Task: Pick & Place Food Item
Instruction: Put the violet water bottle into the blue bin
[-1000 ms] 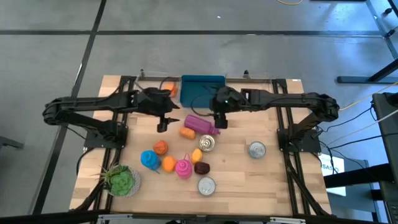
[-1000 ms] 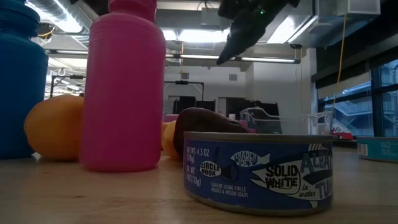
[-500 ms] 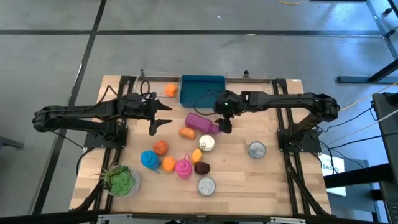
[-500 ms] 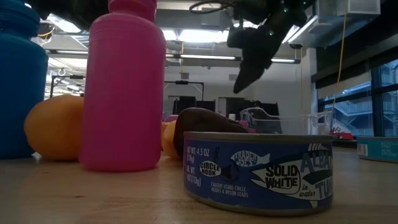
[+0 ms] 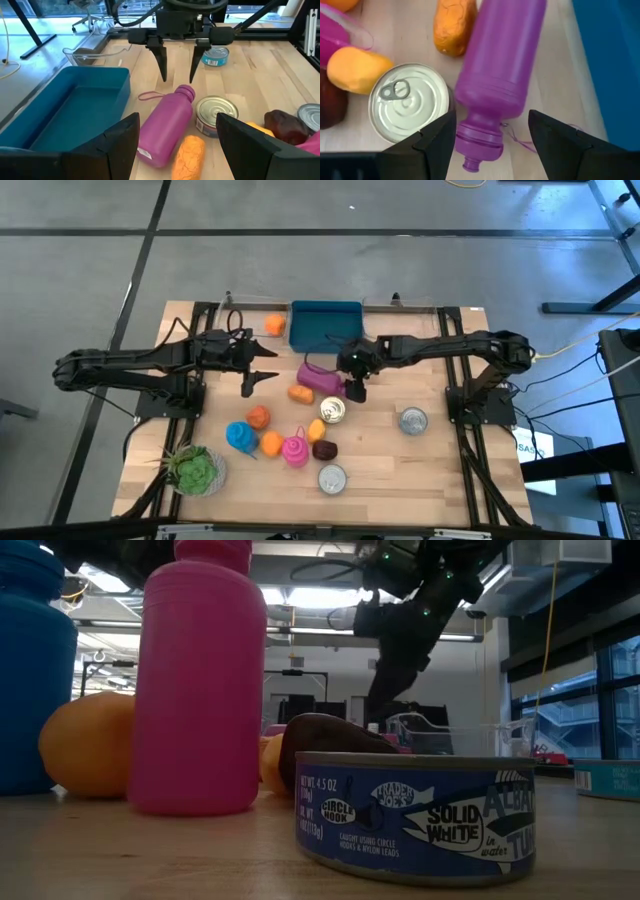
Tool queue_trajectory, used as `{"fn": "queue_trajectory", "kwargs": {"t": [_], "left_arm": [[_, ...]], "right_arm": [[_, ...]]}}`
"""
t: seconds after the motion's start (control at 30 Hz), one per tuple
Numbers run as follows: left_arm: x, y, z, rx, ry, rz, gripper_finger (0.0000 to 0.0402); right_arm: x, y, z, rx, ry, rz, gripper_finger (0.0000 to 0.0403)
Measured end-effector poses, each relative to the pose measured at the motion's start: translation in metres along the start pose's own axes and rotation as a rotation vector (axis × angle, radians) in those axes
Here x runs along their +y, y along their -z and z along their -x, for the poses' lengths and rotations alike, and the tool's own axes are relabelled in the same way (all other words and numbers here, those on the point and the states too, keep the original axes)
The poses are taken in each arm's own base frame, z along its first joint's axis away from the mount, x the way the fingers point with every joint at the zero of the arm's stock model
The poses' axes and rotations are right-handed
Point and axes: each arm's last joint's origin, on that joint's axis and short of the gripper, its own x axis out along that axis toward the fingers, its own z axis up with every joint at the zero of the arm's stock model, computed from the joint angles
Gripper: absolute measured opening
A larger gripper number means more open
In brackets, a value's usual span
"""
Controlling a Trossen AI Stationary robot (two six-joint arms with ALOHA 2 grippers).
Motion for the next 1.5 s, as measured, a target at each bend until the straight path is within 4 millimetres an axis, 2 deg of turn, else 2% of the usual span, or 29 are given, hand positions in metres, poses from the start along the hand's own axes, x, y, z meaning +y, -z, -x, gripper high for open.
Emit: {"fn": "queue_trajectory", "kwargs": {"t": [0.2, 0.47, 0.87, 1.3, 1.5], "left_arm": [[0.000, 0.000, 0.000, 0.000, 0.000, 0.010, 0.0253], [0.000, 0.000, 0.000, 0.000, -0.002, 0.020, 0.0253], [0.000, 0.000, 0.000, 0.000, -0.001, 0.021, 0.0253], [0.000, 0.000, 0.000, 0.001, -0.001, 0.021, 0.0253], [0.000, 0.000, 0.000, 0.001, -0.001, 0.021, 0.0253]], "right_arm": [[0.003, 0.001, -0.001, 0.012, 0.010, -0.017, 0.0247], [0.008, 0.010, -0.027, 0.105, 0.005, -0.032, 0.0247], [0.006, 0.019, -0.053, 0.176, -0.009, -0.047, 0.0247], [0.003, 0.016, -0.059, 0.140, 0.048, -0.060, 0.0247], [0.000, 0.018, -0.071, 0.154, 0.046, -0.069, 0.0247]]}}
